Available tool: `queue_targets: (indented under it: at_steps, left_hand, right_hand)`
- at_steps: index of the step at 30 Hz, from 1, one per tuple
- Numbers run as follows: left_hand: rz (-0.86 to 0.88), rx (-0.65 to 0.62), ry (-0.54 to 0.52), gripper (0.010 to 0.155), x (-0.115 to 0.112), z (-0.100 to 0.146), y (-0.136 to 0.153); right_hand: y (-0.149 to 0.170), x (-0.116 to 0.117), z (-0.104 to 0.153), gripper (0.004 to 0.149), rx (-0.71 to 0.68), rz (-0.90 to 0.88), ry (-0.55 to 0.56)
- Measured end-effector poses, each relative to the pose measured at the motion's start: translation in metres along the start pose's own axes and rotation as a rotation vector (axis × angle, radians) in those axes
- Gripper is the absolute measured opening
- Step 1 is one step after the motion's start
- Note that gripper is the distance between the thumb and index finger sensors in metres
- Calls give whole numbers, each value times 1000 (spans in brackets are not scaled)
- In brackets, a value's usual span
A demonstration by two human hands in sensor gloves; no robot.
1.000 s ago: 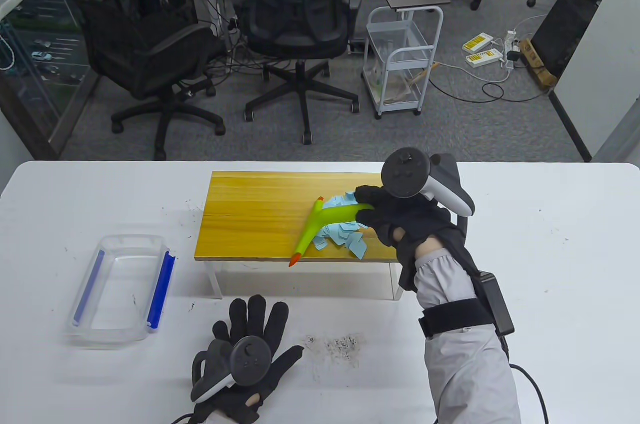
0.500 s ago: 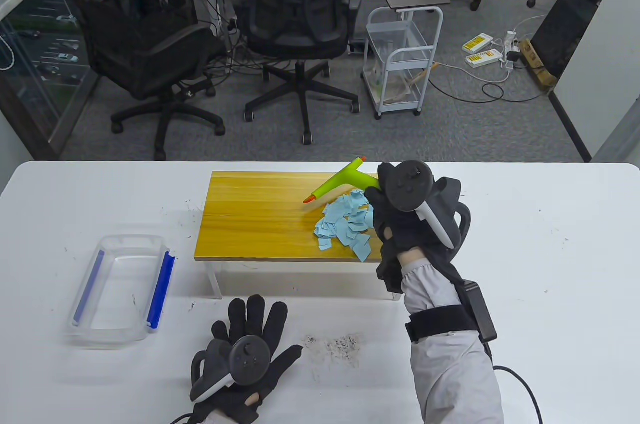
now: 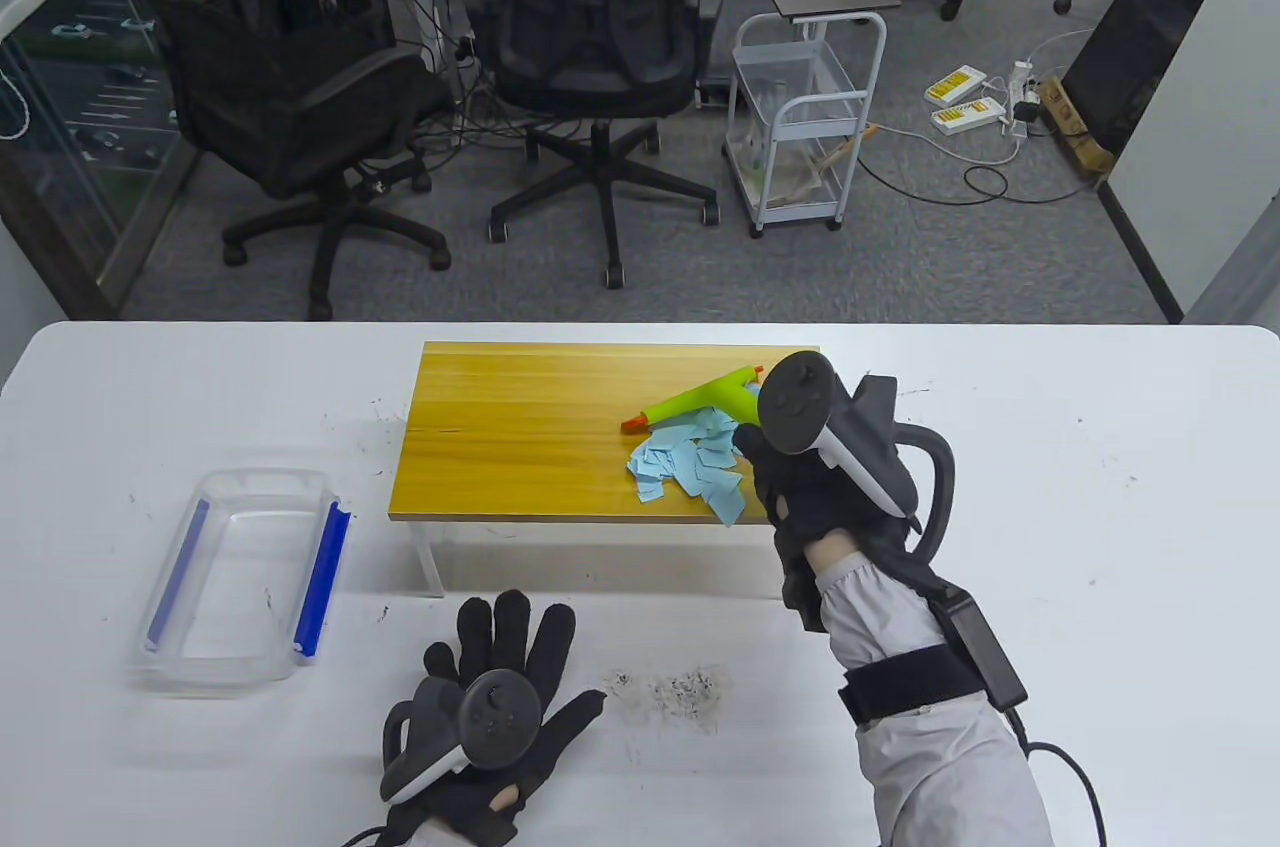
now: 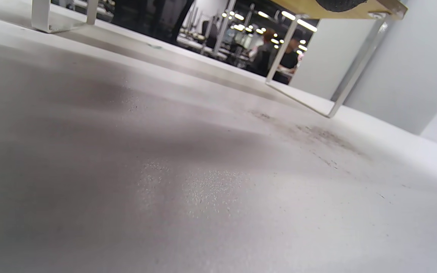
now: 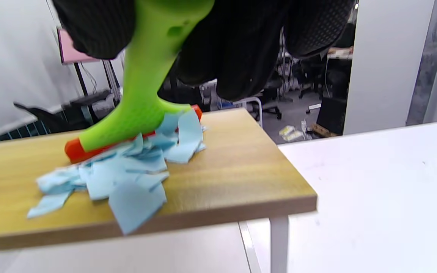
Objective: Scrape paper scraps from tabletop organizer into plastic storage box
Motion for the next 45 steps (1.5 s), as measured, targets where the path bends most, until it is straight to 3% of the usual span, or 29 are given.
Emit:
queue_targets:
  at_steps: [3, 9, 17, 22, 27, 37, 40, 45]
  left_hand:
    - [2, 4, 9, 81, 0, 0, 0]
    - [5, 1, 4, 81, 0, 0, 0]
    - [10, -1, 16, 81, -1, 0, 0]
    - [8, 2, 26, 81, -3, -1, 0]
    - [4, 19, 23, 81, -3, -1, 1]
    - [-7, 81, -19, 80, 1, 0, 8]
    - [-5, 148, -28, 79, 6, 2, 17]
    - [134, 283, -5, 75, 25, 13, 33]
  right_hand:
    - [1, 10, -2, 68, -21, -45, -53]
    - [25, 6, 6, 67, -27, -241, 190]
    - [111, 24, 7, 66, 133, -462, 384]
    - [169, 56, 7, 66, 280, -576, 425]
    - [217, 117, 10, 65, 409, -622, 442]
    - [229, 174, 24, 64, 404, -468, 534]
    - [229, 171, 23, 64, 396, -332, 512]
    - [233, 168, 25, 64, 384, -412, 520]
Point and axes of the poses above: the tracker on the back of each hand, its own y axis roughly to the little-finger side, its own z axis roughly from the fingertips to the wrist, x = y × z, the point moved 4 cm from there along -z, roughly from the wrist to the fingertips, and after that the axes turned 11 degrees about x, right-handed, at the moved point
